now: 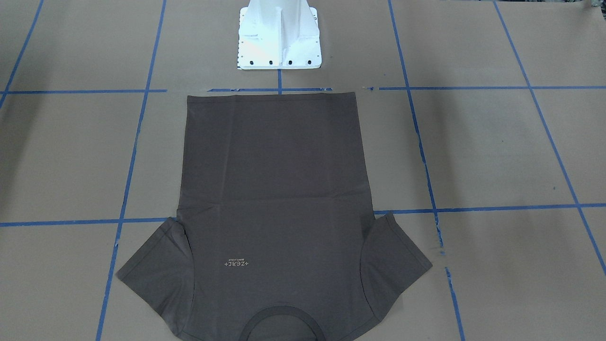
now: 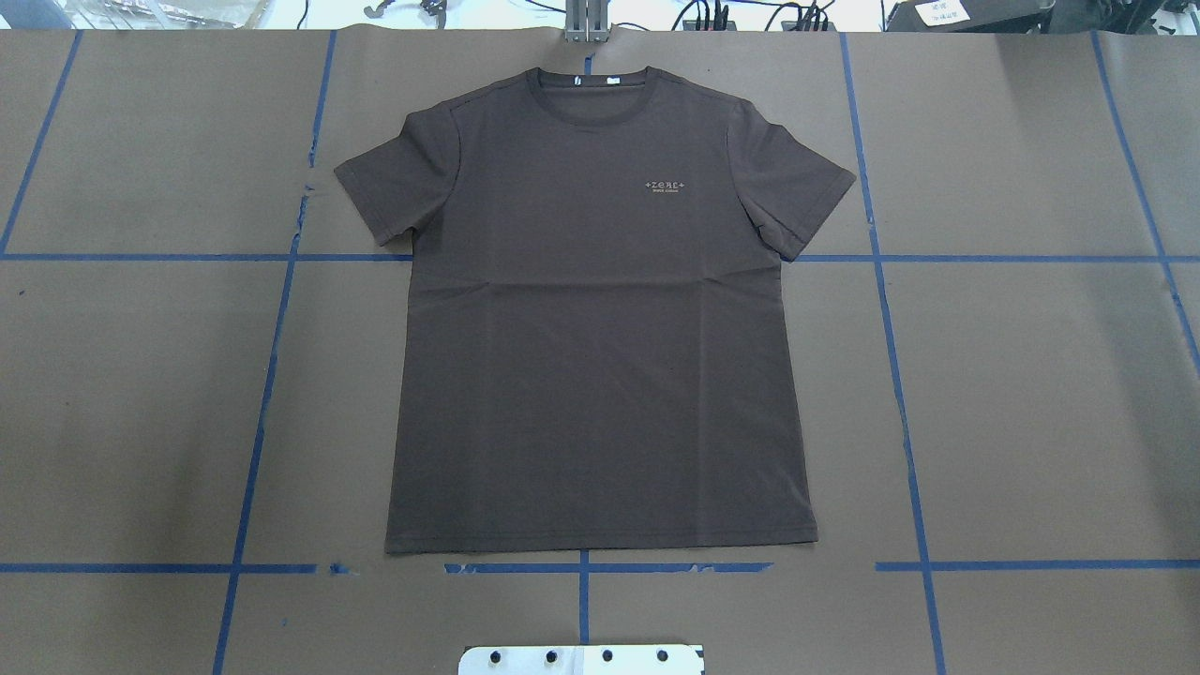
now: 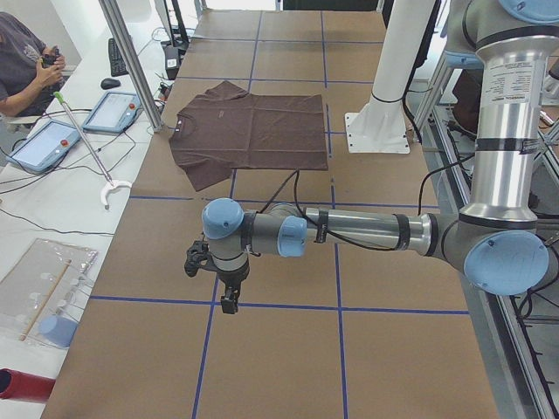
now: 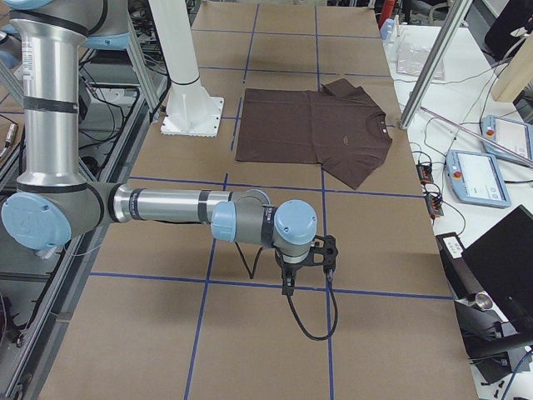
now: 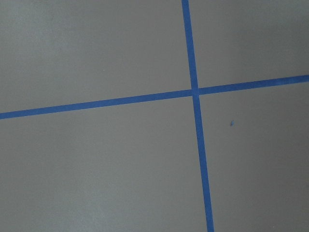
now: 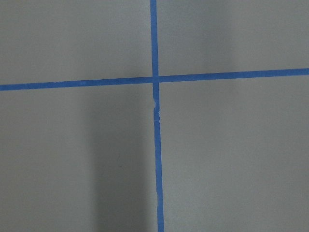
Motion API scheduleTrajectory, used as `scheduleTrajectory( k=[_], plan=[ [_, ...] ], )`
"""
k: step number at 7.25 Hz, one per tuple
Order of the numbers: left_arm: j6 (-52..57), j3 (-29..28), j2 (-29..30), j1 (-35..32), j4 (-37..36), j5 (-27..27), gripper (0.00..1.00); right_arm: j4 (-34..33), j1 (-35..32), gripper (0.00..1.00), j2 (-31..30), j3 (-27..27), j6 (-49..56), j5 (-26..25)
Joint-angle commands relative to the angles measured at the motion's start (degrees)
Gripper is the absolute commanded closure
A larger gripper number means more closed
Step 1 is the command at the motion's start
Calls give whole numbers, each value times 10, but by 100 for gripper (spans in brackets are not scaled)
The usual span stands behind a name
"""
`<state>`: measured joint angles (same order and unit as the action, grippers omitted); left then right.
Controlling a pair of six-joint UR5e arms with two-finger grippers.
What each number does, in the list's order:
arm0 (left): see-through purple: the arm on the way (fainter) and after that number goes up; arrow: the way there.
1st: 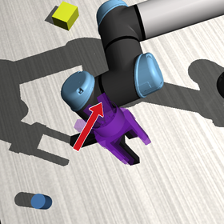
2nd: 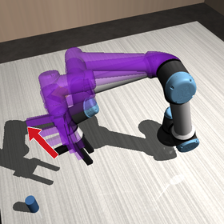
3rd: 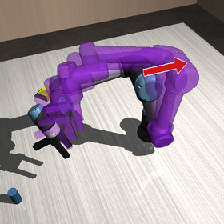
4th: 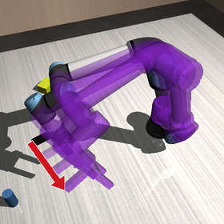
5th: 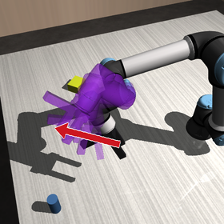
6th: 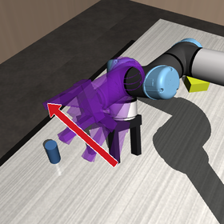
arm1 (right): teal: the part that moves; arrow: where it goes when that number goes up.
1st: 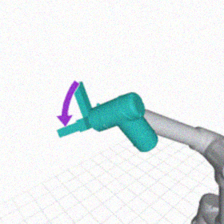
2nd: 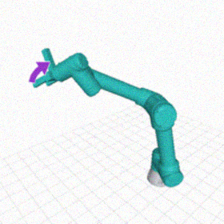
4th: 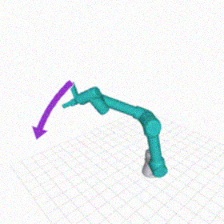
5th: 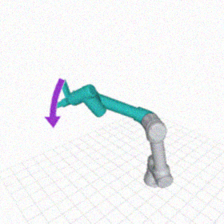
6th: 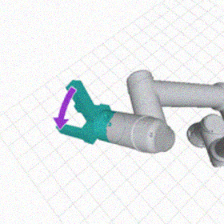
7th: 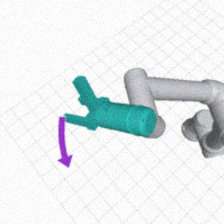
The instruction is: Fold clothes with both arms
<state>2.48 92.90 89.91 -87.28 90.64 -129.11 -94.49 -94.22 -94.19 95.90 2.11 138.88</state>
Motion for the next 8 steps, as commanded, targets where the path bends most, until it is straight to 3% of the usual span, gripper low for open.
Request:
scheduleTrajectory(
  k=[1, 2, 4, 5, 6, 7, 8],
  plan=[
    [-2, 4, 1, 0, 1, 0, 0, 0, 1, 0, 10, 3, -11, 9],
    [-3, 5, 9, 0, 2, 0, 0, 0, 4, 0, 33, 1, -34, 10],
    [-4, 11, 60, 1, 9, -1, 0, 30, 79, 0, 111, -1, -59, 2],
    [-4, 18, 75, 2, 10, -17, 0, 53, 113, 0, 157, -21, -87, -32],
    [-4, 12, 83, 6, 38, -40, 0, 70, 146, 0, 202, -36, -144, -39],
    [-5, 6, 74, 20, 132, -40, 0, 134, 195, 0, 238, -66, -176, -59],
    [-5, -2, 55, 21, 180, -38, 0, 208, 239, 0, 254, -114, -247, -86]
  ],
)
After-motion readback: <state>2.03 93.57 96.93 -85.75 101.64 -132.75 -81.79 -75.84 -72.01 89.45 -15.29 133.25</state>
